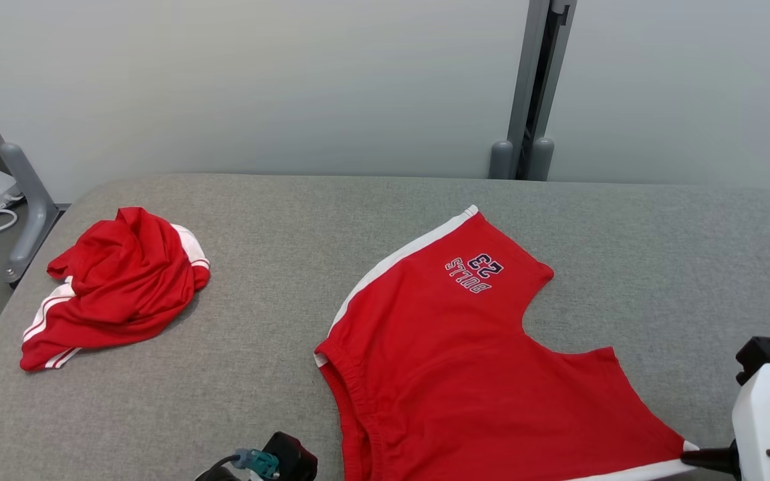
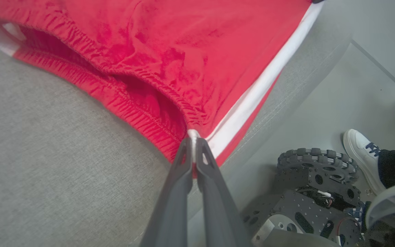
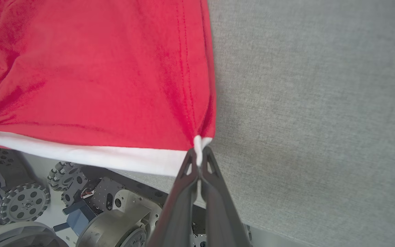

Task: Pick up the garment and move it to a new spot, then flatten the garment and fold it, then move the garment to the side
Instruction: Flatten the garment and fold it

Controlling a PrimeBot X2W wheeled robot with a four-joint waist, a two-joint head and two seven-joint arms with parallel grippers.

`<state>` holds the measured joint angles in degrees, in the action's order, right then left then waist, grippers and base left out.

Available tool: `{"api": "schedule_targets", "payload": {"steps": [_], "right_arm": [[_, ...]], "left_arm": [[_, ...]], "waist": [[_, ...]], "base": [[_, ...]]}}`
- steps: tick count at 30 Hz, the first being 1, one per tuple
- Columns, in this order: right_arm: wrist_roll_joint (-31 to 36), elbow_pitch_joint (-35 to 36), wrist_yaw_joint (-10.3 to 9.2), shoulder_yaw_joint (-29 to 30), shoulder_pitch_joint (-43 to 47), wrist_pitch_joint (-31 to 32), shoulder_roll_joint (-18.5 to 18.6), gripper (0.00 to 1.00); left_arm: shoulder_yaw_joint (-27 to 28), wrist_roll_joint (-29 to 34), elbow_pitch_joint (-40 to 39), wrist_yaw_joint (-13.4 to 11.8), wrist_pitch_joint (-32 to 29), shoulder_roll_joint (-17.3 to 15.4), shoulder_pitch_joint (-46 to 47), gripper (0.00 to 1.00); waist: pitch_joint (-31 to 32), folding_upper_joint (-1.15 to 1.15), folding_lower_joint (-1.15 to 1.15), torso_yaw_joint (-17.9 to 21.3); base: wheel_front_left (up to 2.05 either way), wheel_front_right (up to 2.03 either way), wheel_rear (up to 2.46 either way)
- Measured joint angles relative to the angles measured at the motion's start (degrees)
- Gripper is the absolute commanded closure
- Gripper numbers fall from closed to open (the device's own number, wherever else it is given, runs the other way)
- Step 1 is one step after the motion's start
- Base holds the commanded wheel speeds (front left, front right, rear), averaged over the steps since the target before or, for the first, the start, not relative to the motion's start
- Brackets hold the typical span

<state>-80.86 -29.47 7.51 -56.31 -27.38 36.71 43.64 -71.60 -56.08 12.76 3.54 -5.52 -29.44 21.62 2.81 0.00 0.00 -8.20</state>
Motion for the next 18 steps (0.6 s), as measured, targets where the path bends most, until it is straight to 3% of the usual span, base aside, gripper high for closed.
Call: {"api": "schedule_targets", "payload": {"steps": [7,18], "right_arm": [[-0.3,3.4,-0.01,3.2,-0.2,-0.1,1.2,1.00],[0.5,1.9,-0.01,9.9,-7.0,0.4,-1.1,1.00]], "left_arm": [[2.0,-2.0,-3.8,0.3,1.0,-1.8,-0.2,1.00],[11.0,-15.1,-5.2,1.4,2.5,-0.4,0.8,1.00]], "waist": [[-1.1,0.00,0.00,0.1],[-5.2,0.00,0.00,-0.9]], "base": [[0.00,0.00,0.00],[0.00,0.00,0.00]]}}
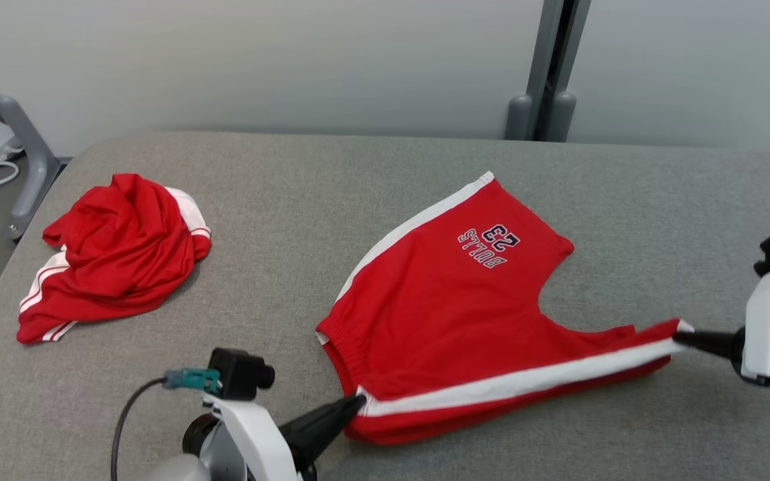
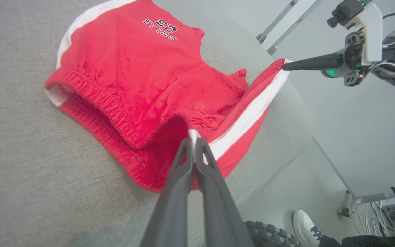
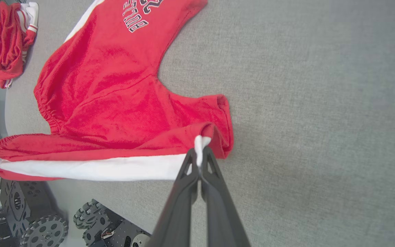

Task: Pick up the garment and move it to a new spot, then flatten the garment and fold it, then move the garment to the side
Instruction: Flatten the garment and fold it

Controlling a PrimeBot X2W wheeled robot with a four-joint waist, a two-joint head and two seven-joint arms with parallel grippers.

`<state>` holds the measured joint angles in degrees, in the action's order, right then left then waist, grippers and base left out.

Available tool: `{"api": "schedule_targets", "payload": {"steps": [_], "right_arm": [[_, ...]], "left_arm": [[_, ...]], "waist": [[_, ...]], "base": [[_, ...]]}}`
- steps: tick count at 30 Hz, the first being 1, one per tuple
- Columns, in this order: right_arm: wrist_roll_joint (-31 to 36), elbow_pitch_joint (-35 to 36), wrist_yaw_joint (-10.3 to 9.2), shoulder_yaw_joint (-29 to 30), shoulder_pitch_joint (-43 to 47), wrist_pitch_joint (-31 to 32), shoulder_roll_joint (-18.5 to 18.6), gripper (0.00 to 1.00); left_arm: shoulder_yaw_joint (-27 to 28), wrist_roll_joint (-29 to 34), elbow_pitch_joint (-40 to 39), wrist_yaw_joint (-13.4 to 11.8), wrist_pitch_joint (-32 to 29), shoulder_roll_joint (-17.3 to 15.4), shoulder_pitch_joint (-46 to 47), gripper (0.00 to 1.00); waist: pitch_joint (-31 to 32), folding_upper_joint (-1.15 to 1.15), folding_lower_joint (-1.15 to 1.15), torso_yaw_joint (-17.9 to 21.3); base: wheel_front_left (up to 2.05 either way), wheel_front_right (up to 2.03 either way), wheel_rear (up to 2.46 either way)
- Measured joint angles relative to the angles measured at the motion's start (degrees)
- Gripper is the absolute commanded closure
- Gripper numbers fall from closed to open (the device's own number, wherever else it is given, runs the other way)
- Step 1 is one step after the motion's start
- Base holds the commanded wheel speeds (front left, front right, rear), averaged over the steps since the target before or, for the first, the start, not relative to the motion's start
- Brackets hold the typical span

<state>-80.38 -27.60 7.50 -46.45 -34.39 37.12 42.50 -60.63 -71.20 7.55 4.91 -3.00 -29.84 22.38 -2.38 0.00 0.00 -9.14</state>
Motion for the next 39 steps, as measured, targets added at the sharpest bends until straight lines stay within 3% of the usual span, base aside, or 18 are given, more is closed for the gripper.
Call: {"api": "schedule_targets", "payload": {"steps": [6,13,17,26,39], "right_arm": [[2.6,-3.5,0.00,2.9,-5.8,0.3,-2.6,1.00],[5.6,-9.5,0.00,6.1,-12.1,-0.9,-6.9,1.00],[6.1,-17.1,-0.01,8.5,-17.3,1.0,-10.9,1.00],[10.3,-28.5,-0.01,9.6,-28.0,4.9,-15.4,1.00],[15.6,-39.2,-0.01,10.2,-37.0,2.0,-19.6,1.00]], "left_arm": [[4.6,-6.6,1.1,1.5,1.8,3.1,1.5,1.00],[7.4,-8.2,6.1,2.1,6.2,8.3,4.1,1.00],[8.4,-9.0,9.3,2.3,8.7,11.3,5.9,1.00],[7.6,-10.2,10.6,2.4,12.2,16.5,9.6,1.00],[7.1,-11.9,13.3,2.4,16.2,19.4,11.0,1.00]], "waist": [[-2.7,0.00,0.00,-1.4],[-5.8,0.00,0.00,-4.1],[-8.3,0.00,0.00,-6.2],[-12.5,0.00,0.00,-10.6],[-15.4,0.00,0.00,-15.4]], "base": [[0.00,0.00,0.00],[0.00,0.00,0.00],[0.00,0.00,0.00],[0.00,0.00,0.00],[0.00,0.00,0.00]]}}
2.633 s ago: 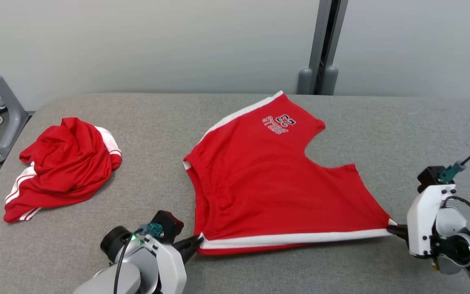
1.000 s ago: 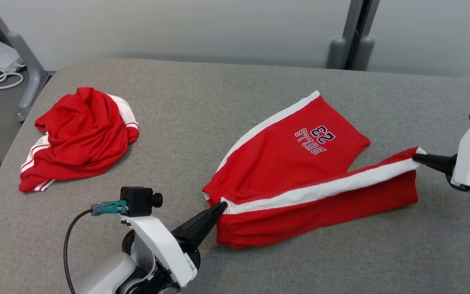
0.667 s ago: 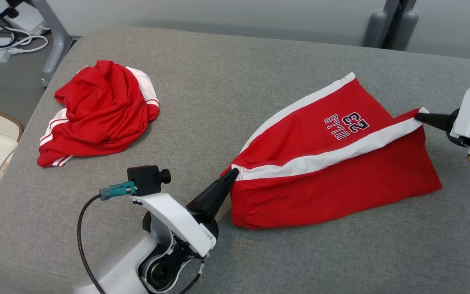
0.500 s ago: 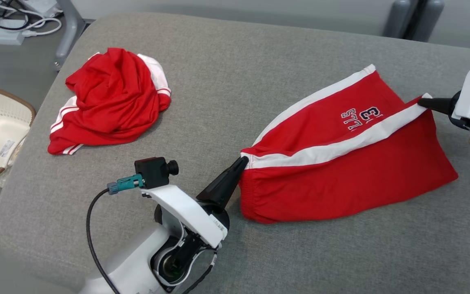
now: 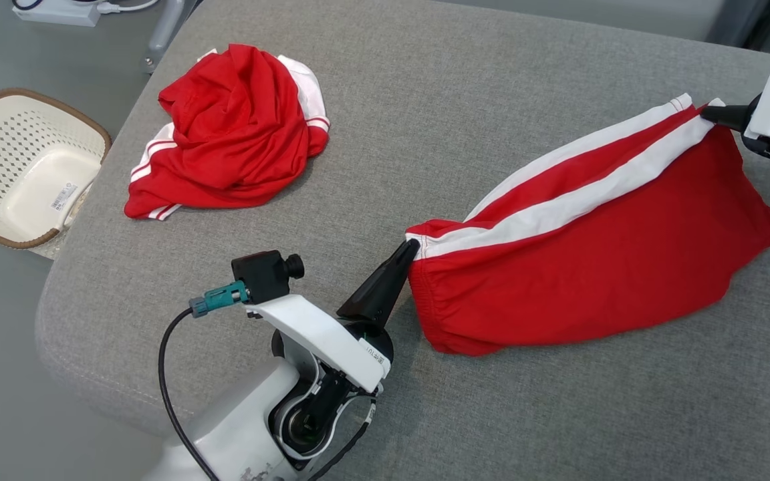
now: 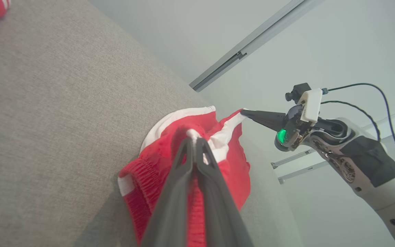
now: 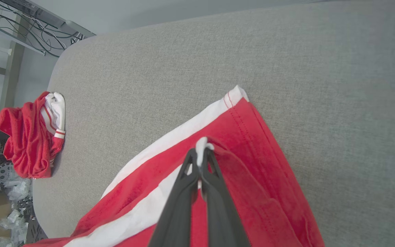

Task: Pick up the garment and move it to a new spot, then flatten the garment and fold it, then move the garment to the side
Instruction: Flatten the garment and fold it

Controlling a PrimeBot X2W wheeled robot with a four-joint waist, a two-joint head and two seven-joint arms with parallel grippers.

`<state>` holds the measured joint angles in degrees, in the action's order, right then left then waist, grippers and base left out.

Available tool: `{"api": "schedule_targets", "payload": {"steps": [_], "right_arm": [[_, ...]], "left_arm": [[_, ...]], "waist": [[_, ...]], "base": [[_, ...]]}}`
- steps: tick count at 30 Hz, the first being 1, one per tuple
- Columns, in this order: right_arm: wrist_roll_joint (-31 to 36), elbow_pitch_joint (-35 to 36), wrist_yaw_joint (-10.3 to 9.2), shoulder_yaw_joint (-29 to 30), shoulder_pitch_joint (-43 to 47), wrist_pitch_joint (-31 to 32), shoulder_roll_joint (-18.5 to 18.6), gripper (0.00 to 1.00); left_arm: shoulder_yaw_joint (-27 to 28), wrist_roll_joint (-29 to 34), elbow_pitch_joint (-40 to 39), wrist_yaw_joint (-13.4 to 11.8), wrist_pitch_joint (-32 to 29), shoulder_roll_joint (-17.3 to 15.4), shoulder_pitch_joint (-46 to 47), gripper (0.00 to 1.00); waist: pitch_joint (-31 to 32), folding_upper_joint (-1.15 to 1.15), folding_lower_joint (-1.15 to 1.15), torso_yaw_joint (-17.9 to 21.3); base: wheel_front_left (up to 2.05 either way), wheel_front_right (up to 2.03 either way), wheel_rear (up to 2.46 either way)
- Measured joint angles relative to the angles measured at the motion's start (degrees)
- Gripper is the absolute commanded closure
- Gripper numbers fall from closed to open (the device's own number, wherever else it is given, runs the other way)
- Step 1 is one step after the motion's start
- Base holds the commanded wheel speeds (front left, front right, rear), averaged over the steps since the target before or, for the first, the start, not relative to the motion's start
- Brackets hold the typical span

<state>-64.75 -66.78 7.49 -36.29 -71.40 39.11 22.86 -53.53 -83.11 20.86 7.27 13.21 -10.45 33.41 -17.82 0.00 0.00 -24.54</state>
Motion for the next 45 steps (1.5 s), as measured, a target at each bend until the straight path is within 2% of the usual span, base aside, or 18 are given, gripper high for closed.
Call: {"api": "schedule_targets", "payload": {"steps": [5,15,23,33,34,35,36,37,45], "right_arm": [[2.7,1.1,0.01,-1.8,-0.3,-3.7,0.1,1.00],[3.5,0.5,0.00,-2.1,-0.4,-6.0,1.0,1.00],[4.6,-0.1,0.00,-2.2,-2.0,-9.0,1.9,1.00],[4.8,-1.2,0.00,-2.2,-2.6,-10.4,1.6,1.00],[4.8,-1.5,0.00,-2.3,-2.7,-10.5,1.5,0.65],[4.9,-1.9,0.01,-2.1,-2.9,-11.1,1.5,0.10],[4.6,-2.8,0.00,-1.7,-3.3,-10.7,1.3,0.00],[4.8,-2.7,-0.01,-1.8,-3.3,-10.9,1.1,0.00],[5.2,-1.8,0.00,-1.5,-4.5,-16.3,0.4,0.00]], "left_arm": [[0.4,1.0,2.3,0.0,1.0,1.0,0.4,1.00],[2.0,2.8,4.0,0.0,1.7,3.5,1.3,1.00],[6.1,5.8,4.2,0.0,1.7,5.6,1.4,1.00],[6.7,7.5,4.9,0.0,1.7,6.6,1.3,1.00],[6.7,7.6,4.9,0.0,1.7,6.7,1.3,1.00],[6.4,7.9,4.9,0.0,1.7,6.7,1.4,1.00],[6.0,8.2,4.8,0.0,1.8,6.9,1.5,0.53],[5.8,8.4,4.8,0.0,1.8,7.0,1.5,0.00],[7.6,9.4,5.5,0.1,1.8,7.0,1.7,0.00]], "waist": [[-0.8,0.00,0.00,-0.9],[-2.6,0.00,0.00,-1.5],[-4.4,0.00,0.00,-2.1],[-6.0,0.00,0.00,-2.7],[-6.1,0.00,0.00,-2.8],[-6.2,0.00,0.00,-2.8],[-6.3,0.00,0.00,-2.9],[-6.4,0.00,0.00,-2.9],[-6.3,0.00,0.00,-1.9]], "base": [[0.00,0.00,0.00],[0.00,0.00,0.00],[0.00,0.00,0.00],[0.00,0.00,0.00],[0.00,0.00,0.00],[0.00,0.00,0.00],[0.00,0.00,0.00],[0.00,0.00,0.00],[0.00,0.00,0.00]]}}
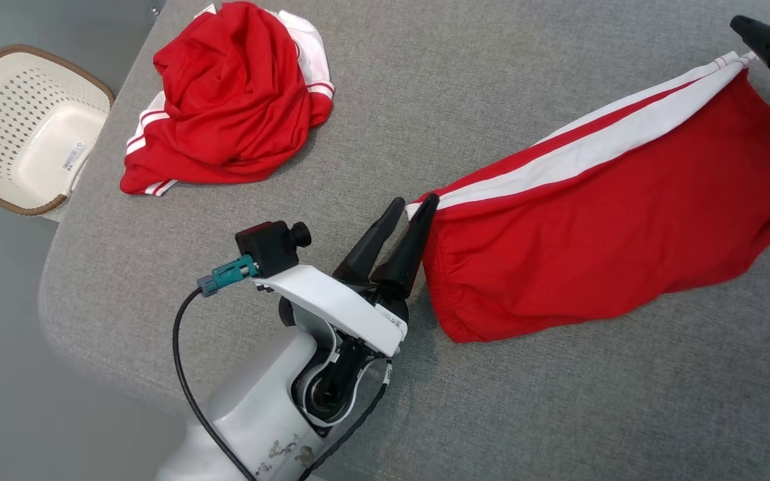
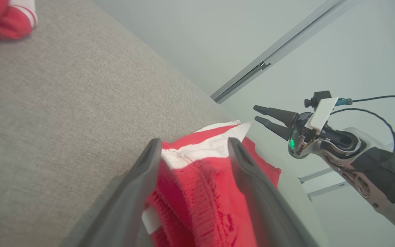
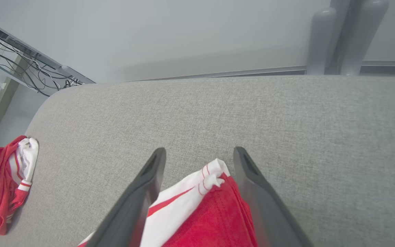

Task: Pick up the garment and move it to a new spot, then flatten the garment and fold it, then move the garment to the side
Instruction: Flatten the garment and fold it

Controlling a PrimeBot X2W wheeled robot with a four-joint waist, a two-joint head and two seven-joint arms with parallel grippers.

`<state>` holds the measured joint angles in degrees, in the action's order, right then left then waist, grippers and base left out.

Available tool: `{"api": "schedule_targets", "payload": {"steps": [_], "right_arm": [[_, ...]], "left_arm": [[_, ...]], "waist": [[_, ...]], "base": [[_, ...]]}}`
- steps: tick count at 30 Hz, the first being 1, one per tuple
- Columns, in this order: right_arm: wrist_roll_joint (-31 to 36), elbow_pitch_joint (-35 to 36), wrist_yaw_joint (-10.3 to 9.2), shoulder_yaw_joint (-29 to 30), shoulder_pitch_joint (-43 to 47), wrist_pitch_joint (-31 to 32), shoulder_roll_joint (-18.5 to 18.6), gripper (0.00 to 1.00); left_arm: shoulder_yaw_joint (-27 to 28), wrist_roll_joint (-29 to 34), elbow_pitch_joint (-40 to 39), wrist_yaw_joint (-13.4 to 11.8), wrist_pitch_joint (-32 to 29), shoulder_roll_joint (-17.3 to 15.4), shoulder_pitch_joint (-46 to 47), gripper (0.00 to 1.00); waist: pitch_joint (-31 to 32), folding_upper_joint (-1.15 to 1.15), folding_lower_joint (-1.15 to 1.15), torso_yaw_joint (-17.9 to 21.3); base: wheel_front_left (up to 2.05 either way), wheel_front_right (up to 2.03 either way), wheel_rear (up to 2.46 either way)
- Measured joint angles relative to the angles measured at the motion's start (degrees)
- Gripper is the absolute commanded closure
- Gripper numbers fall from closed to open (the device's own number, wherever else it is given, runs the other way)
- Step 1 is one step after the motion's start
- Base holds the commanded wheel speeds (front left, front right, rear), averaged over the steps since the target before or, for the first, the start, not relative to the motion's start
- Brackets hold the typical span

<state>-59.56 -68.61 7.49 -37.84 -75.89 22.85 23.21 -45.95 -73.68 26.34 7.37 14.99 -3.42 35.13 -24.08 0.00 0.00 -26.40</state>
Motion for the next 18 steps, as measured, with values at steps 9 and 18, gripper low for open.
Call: {"api": "schedule_targets", "payload": {"steps": [9,18], "right_arm": [[-1.1,11.6,0.00,-1.3,4.9,-9.7,2.6,0.00],[-2.1,26.9,-0.01,-3.2,13.5,-27.1,5.9,0.00]], "left_arm": [[8.0,6.2,1.5,0.1,0.0,-0.2,-0.5,0.00],[23.4,22.3,-3.2,0.1,0.0,0.0,-5.5,0.00]], "waist": [[2.2,0.00,0.00,2.1],[6.5,0.00,0.00,5.4]], "base": [[0.00,0.00,0.00],[0.00,0.00,0.00]]}}
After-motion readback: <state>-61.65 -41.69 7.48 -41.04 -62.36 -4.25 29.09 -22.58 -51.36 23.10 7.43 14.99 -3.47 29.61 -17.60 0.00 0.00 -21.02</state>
